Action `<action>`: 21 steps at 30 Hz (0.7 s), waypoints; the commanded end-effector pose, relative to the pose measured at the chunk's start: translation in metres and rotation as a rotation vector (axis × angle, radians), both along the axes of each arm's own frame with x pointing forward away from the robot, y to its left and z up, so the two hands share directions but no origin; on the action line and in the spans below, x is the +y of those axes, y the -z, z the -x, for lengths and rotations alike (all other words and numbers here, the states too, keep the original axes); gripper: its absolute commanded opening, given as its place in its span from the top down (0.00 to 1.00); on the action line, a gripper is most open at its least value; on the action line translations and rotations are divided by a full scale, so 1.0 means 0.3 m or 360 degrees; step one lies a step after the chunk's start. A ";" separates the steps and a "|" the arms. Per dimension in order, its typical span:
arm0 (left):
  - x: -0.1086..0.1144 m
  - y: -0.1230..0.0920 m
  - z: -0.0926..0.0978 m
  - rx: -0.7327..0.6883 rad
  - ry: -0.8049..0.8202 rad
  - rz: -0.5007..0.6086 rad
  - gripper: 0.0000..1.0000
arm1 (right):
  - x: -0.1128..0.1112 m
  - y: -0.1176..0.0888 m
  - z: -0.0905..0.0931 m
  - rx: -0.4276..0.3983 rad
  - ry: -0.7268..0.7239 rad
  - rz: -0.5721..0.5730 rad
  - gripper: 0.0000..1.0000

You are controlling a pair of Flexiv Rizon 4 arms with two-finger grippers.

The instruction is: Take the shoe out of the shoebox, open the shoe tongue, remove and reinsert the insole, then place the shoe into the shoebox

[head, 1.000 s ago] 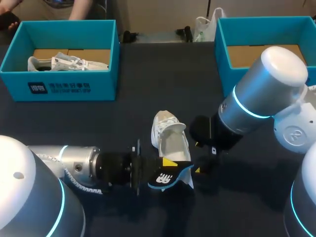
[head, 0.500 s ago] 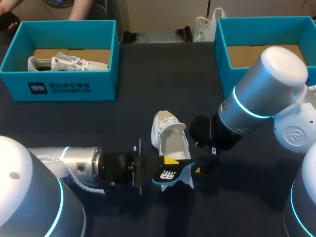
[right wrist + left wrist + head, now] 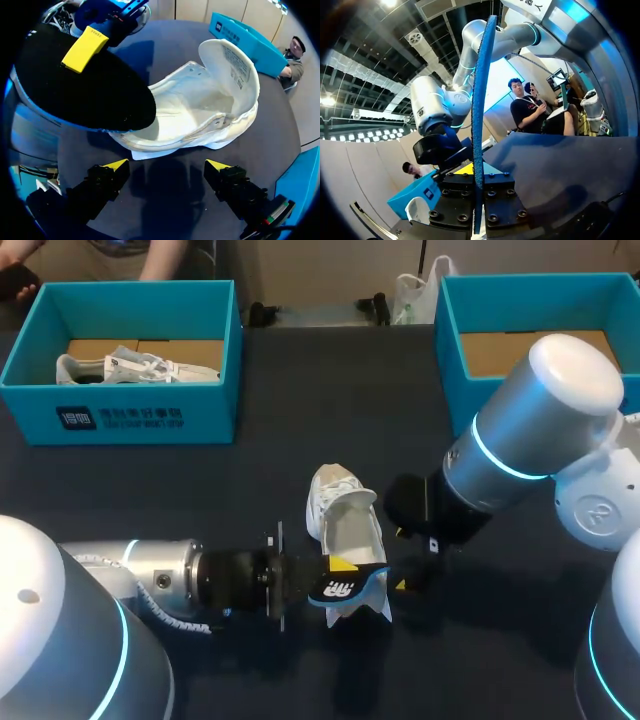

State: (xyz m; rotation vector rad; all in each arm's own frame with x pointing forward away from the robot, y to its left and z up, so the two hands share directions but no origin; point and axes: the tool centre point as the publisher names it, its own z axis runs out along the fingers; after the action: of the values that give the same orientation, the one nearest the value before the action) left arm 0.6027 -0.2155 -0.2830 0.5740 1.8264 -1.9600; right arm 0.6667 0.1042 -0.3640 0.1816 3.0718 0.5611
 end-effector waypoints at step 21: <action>-0.029 0.039 -0.048 0.0028 -0.0050 -0.0003 1.00 | 0.003 0.003 0.003 -0.0004 0.0002 0.0005 0.00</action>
State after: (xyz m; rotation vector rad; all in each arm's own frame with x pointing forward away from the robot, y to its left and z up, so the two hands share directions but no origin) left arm 0.6155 -0.2195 -0.2929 0.5306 1.8390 -1.9515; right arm 0.6667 0.1041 -0.3640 0.1819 3.0716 0.5611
